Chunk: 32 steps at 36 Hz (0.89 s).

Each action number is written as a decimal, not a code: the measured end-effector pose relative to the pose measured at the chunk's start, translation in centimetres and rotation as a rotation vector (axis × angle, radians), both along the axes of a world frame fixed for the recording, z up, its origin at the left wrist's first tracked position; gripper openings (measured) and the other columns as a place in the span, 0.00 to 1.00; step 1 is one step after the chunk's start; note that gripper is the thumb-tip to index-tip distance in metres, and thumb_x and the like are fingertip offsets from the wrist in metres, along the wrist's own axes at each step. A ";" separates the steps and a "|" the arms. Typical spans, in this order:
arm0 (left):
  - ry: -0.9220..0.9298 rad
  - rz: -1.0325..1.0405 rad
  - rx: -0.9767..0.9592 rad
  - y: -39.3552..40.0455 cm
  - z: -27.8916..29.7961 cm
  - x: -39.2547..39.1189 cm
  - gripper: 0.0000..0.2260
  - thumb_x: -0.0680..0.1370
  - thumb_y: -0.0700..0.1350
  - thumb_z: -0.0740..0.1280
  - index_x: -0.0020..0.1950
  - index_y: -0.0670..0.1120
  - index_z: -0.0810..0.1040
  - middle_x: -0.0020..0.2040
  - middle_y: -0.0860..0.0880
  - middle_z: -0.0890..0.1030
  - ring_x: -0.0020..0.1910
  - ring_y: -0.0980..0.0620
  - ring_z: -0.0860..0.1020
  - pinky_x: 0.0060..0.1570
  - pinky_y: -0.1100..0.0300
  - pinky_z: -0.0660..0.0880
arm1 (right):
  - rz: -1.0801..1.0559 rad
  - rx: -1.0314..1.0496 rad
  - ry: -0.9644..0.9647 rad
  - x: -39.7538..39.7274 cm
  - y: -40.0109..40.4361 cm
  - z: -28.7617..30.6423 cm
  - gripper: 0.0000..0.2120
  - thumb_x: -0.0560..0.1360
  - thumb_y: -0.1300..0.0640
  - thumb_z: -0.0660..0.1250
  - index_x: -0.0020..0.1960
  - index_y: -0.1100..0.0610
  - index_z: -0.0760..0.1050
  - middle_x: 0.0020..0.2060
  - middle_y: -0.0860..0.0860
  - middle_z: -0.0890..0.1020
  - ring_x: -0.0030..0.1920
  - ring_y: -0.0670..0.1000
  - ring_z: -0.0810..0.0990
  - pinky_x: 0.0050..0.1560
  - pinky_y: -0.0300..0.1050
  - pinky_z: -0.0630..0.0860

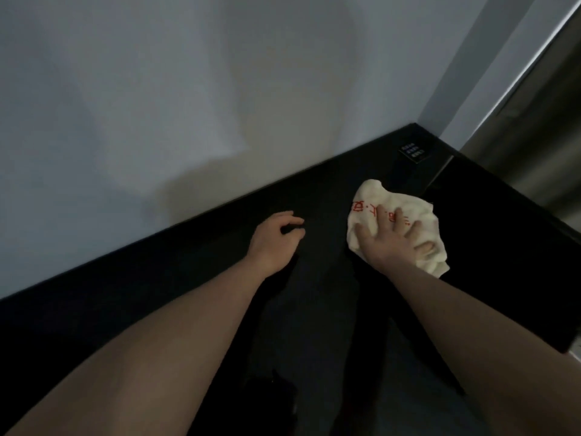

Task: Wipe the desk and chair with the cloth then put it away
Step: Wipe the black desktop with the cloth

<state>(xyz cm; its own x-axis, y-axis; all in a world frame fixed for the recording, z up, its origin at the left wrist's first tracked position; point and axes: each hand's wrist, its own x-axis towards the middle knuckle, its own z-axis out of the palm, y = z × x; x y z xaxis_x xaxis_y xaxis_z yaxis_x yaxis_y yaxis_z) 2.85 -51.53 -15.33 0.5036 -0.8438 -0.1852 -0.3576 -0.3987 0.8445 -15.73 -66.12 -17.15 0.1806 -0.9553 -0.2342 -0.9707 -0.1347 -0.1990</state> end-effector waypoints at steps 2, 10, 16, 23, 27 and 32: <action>-0.129 0.060 -0.020 4.4 0.0 1.7 0.12 0.80 0.46 0.68 0.62 0.54 0.82 0.72 0.54 0.75 0.72 0.53 0.71 0.69 0.61 0.63 | 0.013 0.018 -0.005 1.3 2.5 0.3 0.38 0.74 0.26 0.43 0.80 0.37 0.42 0.81 0.47 0.41 0.79 0.65 0.36 0.71 0.76 0.36; -0.566 0.099 0.225 26.8 -1.7 9.4 0.19 0.80 0.54 0.66 0.69 0.50 0.78 0.71 0.50 0.73 0.71 0.48 0.69 0.72 0.51 0.65 | 0.174 0.053 0.018 9.6 13.3 0.9 0.36 0.76 0.28 0.42 0.80 0.38 0.38 0.81 0.49 0.38 0.78 0.66 0.34 0.71 0.77 0.36; -0.665 0.218 0.275 38.3 -2.9 11.7 0.29 0.78 0.61 0.57 0.70 0.44 0.76 0.71 0.43 0.74 0.69 0.40 0.72 0.73 0.39 0.65 | 0.322 0.090 0.000 15.5 20.9 1.0 0.36 0.77 0.28 0.43 0.80 0.37 0.37 0.81 0.49 0.37 0.78 0.67 0.32 0.69 0.78 0.35; -0.502 0.397 0.162 41.9 -4.2 10.5 0.29 0.75 0.57 0.57 0.72 0.44 0.74 0.75 0.46 0.70 0.77 0.44 0.65 0.79 0.45 0.53 | 0.523 0.106 -0.029 22.0 30.3 1.4 0.35 0.77 0.30 0.46 0.80 0.36 0.38 0.81 0.48 0.37 0.77 0.66 0.31 0.68 0.77 0.30; -0.420 0.462 0.100 42.0 -4.2 10.5 0.26 0.75 0.48 0.60 0.72 0.42 0.74 0.76 0.47 0.69 0.77 0.45 0.64 0.80 0.47 0.51 | 0.646 0.137 -0.029 24.4 34.6 1.7 0.35 0.78 0.31 0.48 0.80 0.37 0.38 0.81 0.49 0.36 0.77 0.66 0.29 0.68 0.76 0.29; -0.329 0.580 0.099 42.0 -3.7 10.3 0.27 0.74 0.45 0.58 0.73 0.42 0.72 0.77 0.48 0.66 0.76 0.43 0.63 0.77 0.43 0.59 | 0.844 0.133 -0.043 23.6 36.8 1.5 0.35 0.78 0.31 0.50 0.79 0.36 0.37 0.80 0.47 0.34 0.76 0.63 0.26 0.70 0.73 0.27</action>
